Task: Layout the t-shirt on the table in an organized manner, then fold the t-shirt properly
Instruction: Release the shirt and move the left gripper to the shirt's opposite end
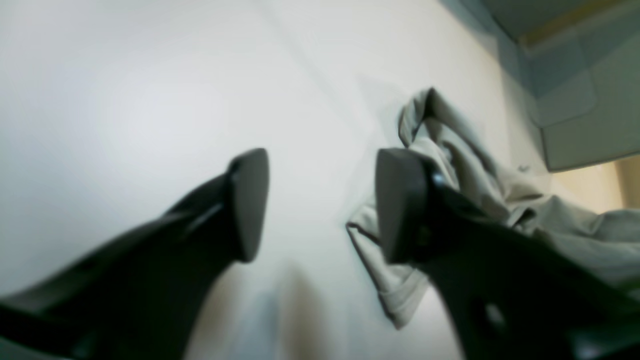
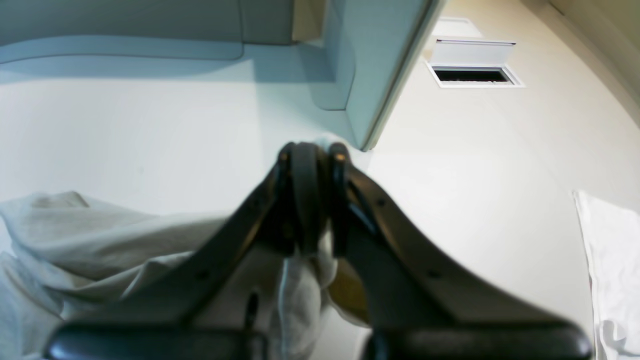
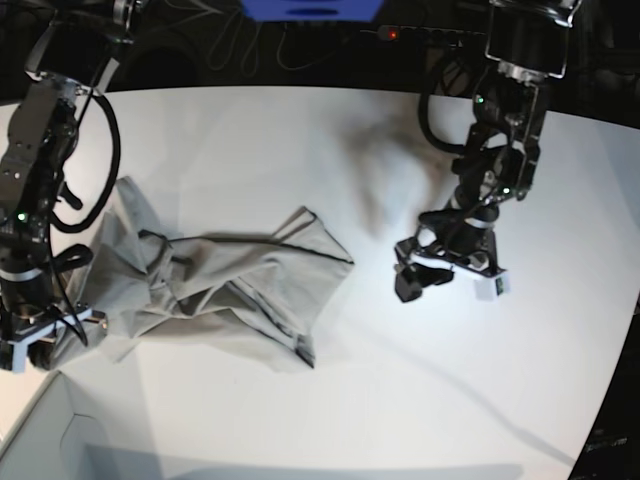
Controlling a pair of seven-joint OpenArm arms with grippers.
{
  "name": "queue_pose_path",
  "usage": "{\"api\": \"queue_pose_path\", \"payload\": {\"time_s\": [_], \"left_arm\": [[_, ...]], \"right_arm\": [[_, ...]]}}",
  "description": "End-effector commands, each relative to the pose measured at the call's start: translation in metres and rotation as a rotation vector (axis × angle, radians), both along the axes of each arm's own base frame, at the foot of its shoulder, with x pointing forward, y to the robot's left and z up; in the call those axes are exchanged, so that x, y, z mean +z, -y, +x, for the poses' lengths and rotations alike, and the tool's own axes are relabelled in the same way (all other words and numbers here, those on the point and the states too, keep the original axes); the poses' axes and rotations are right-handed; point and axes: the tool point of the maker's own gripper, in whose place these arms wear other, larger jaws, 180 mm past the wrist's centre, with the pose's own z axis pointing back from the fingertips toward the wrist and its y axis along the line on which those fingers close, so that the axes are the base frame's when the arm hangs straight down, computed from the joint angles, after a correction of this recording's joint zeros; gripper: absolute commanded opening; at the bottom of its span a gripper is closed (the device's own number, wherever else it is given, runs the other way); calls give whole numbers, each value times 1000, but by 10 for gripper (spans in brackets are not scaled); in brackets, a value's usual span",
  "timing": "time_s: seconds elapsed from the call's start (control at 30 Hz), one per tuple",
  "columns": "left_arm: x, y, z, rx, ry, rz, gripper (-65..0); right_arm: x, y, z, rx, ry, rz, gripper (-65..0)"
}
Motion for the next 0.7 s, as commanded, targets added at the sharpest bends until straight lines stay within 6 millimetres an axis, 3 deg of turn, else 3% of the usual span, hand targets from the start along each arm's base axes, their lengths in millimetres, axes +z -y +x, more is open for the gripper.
{"api": "queue_pose_path", "payload": {"time_s": [0.0, 0.2, 0.37, 0.5, 0.57, 0.67], "left_arm": [[5, 3, 11, 5, 27, -6, -258], [-37, 55, 19, -78, -97, -22, -256], [-46, 94, 24, -171, -131, 1, -256], [-51, 112, 29, -183, -155, -16, -267], [-60, 111, 28, -181, -186, -9, -347], [-69, 99, 31, -163, -211, 9, -564]], "right_arm": [[21, 1, 4, 6, 65, -25, -650], [18, 2, 2, 5, 56, -25, -650], [18, 2, 2, 4, 54, -24, -650], [12, 3, -1, 4, 39, -27, -650], [10, 3, -2, 4, 34, -27, -650], [10, 3, -2, 4, 34, -27, -650]]}}
